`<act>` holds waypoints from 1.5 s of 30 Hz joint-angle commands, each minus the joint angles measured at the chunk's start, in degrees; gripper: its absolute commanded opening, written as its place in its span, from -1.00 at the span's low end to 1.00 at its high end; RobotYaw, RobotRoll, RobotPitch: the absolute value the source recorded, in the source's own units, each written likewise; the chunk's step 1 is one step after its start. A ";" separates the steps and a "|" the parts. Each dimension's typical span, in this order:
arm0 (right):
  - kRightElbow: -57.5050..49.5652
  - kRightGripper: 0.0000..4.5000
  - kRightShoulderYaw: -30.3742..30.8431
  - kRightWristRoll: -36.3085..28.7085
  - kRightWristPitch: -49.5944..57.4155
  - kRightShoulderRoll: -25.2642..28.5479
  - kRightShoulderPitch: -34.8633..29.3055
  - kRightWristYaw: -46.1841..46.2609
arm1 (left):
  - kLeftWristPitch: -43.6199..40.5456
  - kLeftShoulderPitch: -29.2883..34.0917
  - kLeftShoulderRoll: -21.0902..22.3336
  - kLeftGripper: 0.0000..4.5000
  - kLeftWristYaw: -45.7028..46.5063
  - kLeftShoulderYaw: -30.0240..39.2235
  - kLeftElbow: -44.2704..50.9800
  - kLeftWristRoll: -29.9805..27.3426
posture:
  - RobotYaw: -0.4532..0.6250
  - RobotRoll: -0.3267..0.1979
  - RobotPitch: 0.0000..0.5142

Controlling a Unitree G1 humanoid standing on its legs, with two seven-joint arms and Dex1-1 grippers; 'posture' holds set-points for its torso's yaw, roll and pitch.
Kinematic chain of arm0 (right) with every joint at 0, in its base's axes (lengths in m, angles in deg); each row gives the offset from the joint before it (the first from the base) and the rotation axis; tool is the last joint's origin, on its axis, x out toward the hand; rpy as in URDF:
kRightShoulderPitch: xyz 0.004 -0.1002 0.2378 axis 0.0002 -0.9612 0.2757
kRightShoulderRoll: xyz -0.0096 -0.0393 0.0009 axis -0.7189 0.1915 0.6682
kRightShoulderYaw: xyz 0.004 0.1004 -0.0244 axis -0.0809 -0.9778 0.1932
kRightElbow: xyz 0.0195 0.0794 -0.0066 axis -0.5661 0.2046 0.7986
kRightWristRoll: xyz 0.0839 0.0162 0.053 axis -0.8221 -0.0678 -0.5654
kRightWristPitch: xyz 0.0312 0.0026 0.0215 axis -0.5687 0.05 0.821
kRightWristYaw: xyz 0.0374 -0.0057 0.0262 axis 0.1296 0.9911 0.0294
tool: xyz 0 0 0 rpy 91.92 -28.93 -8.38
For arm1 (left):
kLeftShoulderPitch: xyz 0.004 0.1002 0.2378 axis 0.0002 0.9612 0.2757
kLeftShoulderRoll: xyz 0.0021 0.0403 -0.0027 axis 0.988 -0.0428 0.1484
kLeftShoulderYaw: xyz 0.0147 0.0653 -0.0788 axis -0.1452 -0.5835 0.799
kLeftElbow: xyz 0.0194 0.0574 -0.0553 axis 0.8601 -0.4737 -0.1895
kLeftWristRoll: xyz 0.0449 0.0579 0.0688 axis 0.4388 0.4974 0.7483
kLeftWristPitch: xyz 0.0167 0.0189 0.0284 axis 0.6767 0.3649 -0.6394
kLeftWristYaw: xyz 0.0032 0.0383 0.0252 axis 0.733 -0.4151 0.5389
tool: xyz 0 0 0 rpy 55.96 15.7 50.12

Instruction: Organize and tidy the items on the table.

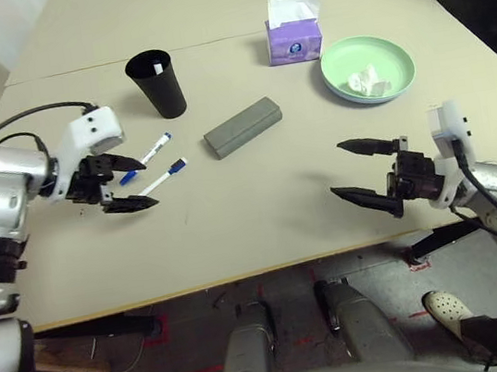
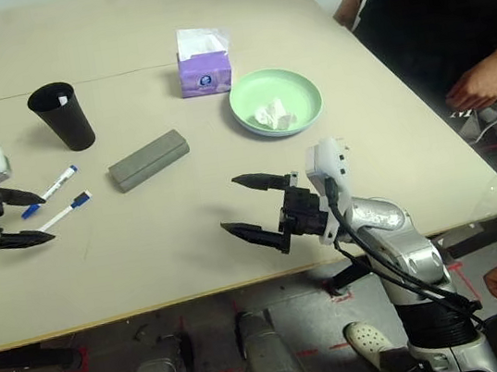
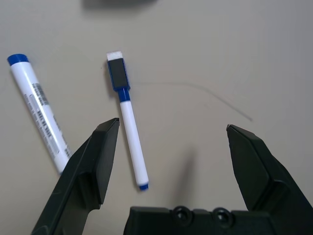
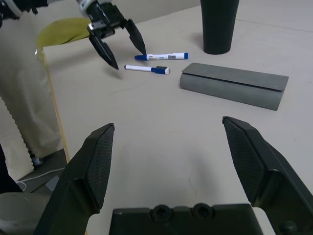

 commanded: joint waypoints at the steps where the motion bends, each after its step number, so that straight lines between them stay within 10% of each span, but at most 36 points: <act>1: -1.74 1.00 0.07 -0.54 0.64 0.32 -0.55 0.34 | -0.91 1.07 -1.06 0.97 2.22 -0.73 -0.91 1.13 | -0.53 0.25 -0.23; 37: -4.72 1.00 -0.10 -1.69 2.34 0.56 -1.41 2.55 | -4.82 1.05 -7.28 0.97 11.15 -0.76 -3.52 2.73 | -0.57 0.25 -0.26; 45: -4.83 1.00 -0.41 -2.10 2.51 0.51 -1.14 3.13 | -4.29 1.04 -7.37 -0.03 10.55 -0.71 -3.94 2.49 | -0.57 0.25 -0.26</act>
